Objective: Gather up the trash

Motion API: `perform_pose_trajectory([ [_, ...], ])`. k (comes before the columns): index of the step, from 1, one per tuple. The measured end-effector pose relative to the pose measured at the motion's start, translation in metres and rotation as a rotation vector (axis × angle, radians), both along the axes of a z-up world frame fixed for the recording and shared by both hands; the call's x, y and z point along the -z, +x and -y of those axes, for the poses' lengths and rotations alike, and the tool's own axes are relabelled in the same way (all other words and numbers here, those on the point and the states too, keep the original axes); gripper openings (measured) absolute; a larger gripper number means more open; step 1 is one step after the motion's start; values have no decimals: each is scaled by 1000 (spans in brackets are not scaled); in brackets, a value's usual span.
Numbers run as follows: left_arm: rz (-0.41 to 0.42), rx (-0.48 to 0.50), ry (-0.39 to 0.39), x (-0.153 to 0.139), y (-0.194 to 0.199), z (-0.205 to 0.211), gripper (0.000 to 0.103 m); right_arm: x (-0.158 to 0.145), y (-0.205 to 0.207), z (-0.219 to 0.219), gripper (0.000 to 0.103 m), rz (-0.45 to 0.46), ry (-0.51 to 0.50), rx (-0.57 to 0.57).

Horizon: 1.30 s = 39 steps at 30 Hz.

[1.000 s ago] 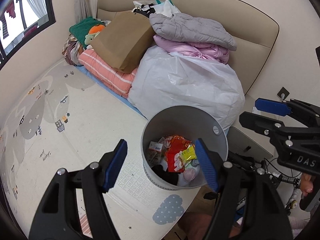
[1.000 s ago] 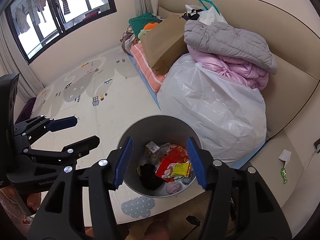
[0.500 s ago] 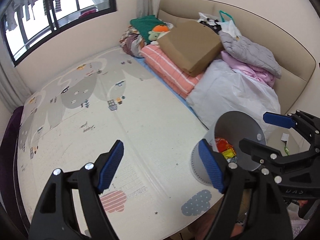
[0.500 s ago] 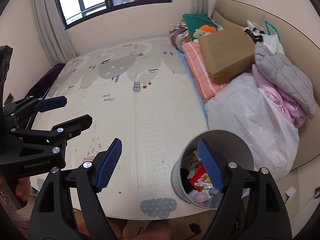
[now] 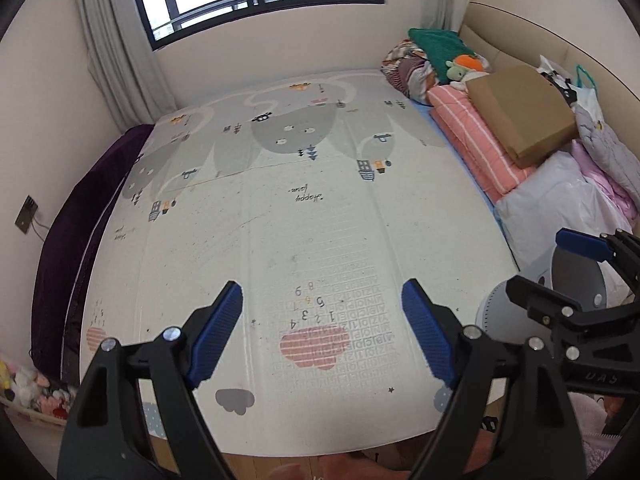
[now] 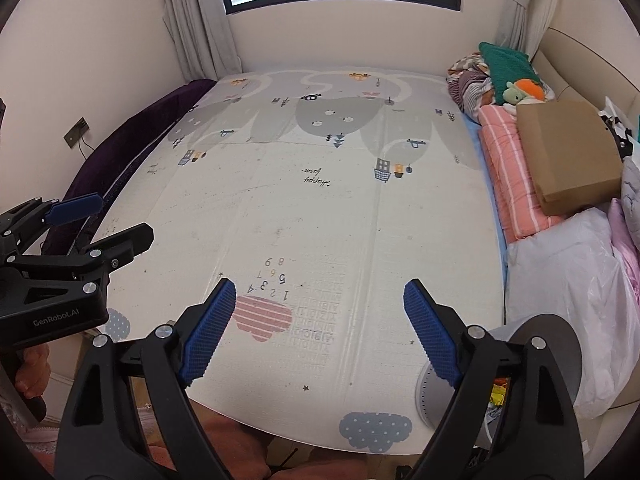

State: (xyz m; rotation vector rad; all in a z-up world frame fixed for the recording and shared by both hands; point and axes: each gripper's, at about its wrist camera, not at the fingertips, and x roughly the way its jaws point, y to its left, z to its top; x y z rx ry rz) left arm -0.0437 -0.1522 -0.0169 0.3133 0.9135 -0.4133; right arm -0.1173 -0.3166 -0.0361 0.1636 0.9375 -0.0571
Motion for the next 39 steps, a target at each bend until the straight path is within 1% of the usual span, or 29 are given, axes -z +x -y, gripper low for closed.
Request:
perform_pose_trajectory([
  [6,-22,-80,-28,-1,5,-34,82,1,9,-24,83,-20,-15,0],
  [12,-33,-128,-28,2,10,-53,82,-1,14,-36,83,-14,-32,12],
  [20,-34,-141,-30,2,13,-65,82,0,17,-43,83,-14,-45,6],
  [39,-34,-126,-28,1,17,-67,83,-4,20,-44,83,-2,-60,5],
])
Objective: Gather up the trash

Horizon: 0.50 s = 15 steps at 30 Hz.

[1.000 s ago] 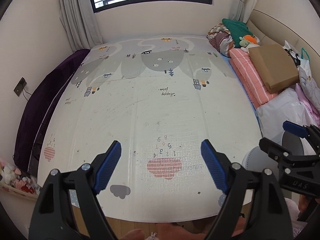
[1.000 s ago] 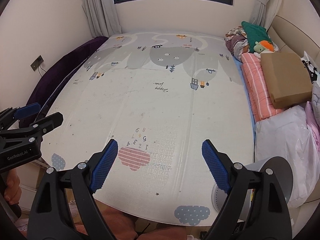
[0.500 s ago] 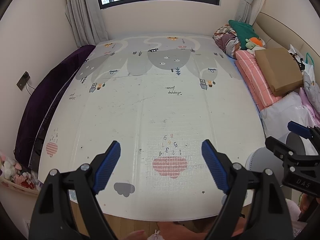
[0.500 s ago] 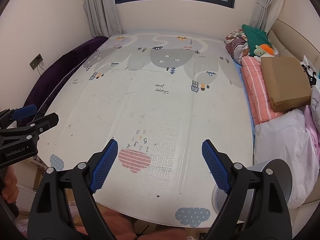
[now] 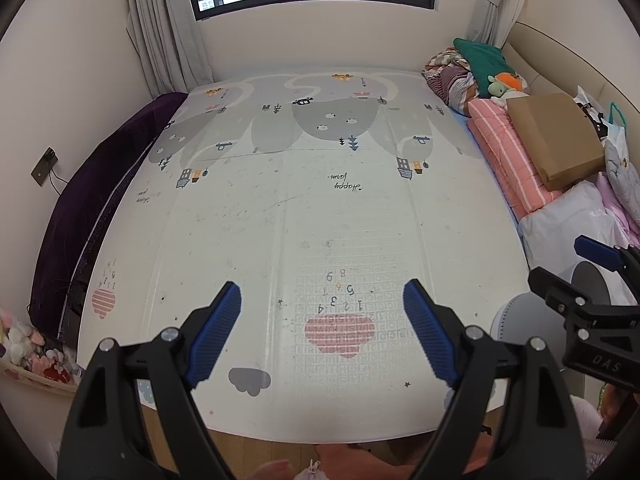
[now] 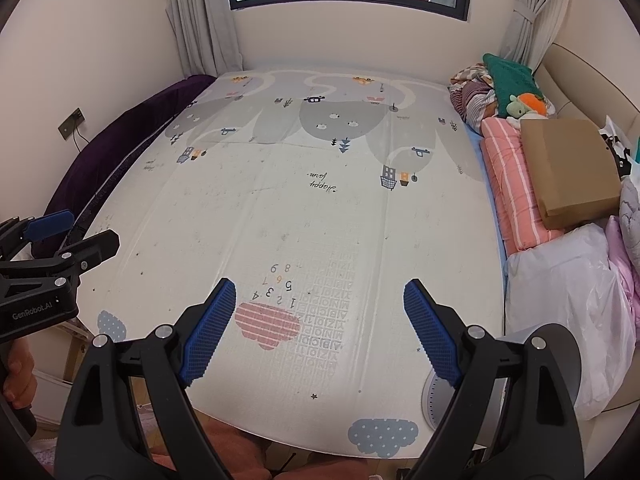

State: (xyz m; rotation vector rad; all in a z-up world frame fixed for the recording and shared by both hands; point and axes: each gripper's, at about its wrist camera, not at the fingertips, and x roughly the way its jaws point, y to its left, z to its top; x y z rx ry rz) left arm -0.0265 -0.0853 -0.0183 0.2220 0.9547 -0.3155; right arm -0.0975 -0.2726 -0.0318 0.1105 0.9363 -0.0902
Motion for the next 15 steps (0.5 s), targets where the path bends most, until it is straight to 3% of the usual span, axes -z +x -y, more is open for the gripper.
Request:
perform_pose_trajectory([
  [15,1,7,4,0,-1,5,83,0,1,6,83,2,5,15],
])
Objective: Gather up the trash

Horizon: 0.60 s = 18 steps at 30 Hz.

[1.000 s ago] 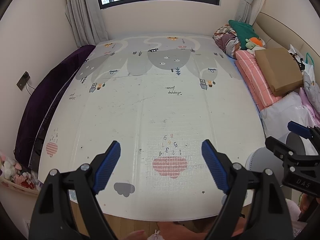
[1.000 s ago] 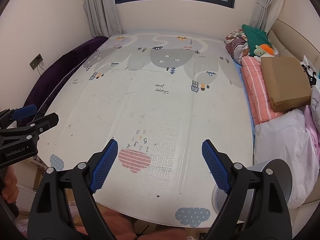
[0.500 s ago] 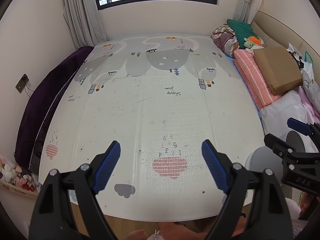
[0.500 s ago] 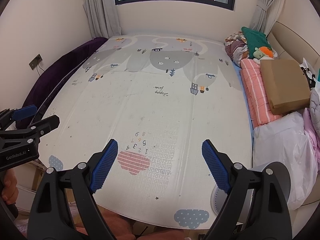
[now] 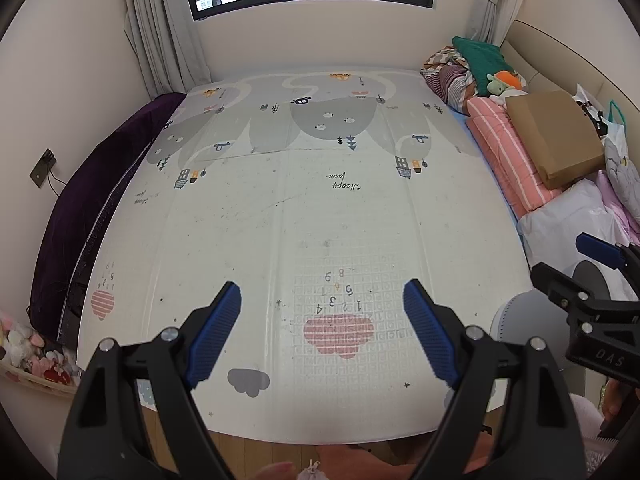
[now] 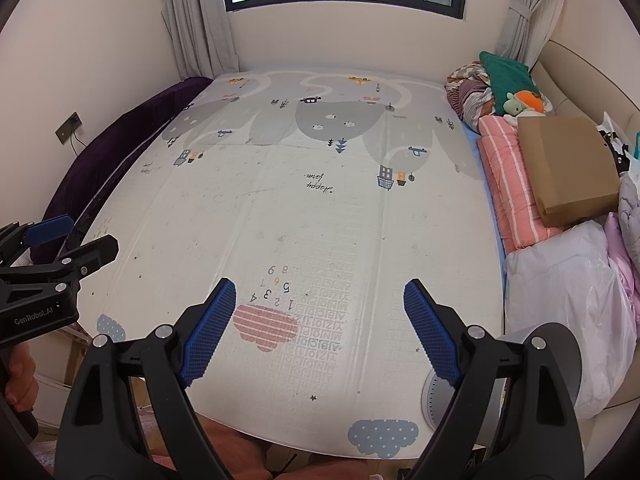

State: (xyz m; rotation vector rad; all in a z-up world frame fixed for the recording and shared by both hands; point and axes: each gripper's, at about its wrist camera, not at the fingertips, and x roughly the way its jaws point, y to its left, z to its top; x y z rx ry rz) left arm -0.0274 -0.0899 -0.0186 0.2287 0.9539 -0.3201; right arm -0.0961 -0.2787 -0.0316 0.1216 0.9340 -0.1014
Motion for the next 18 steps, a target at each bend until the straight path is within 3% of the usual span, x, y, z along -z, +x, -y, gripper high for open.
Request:
perform_pose_trajectory([
  [18,-1,2,-4,-1,3,3,83,1,2,0,83,-3,2,3],
])
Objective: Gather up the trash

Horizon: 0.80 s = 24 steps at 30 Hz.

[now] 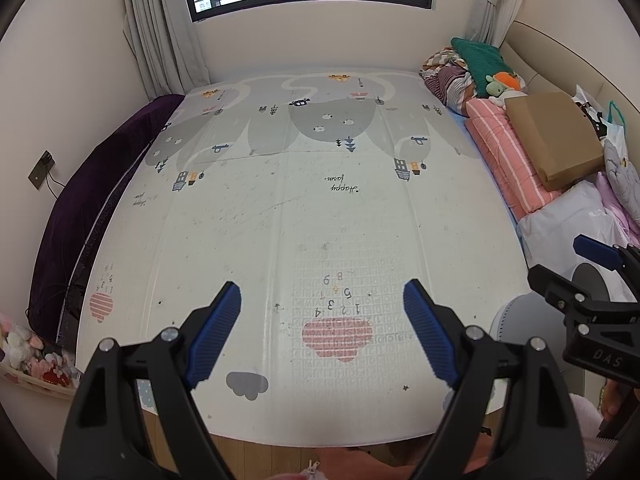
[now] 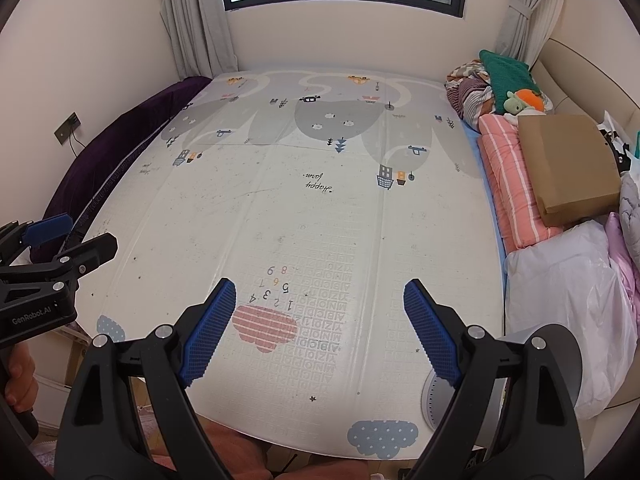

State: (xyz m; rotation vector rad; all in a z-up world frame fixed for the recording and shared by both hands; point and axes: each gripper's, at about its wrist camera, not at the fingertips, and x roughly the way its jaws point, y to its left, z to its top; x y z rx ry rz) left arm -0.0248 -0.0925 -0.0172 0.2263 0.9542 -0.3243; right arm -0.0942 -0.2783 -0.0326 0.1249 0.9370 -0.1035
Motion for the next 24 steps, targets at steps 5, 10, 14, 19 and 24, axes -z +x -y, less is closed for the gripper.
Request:
perform_pose_trajectory([
  [5,0,1,0,0,1,1,83,0,1,-1,83,-1,1,1],
  [10,-1,1,0,0,1,0,83,2,4,-1,83,-7,1,-4],
  [14,1,1,-1,0,1,0,83,3,6,0,83,-11,0,-10],
  [19,13,0,12,-1,3,2,83,3,6,-1,83,-13,-3,-15],
  [24,14,1,10,0,5,2,83,4,7,0,83,-16,-5,-16],
])
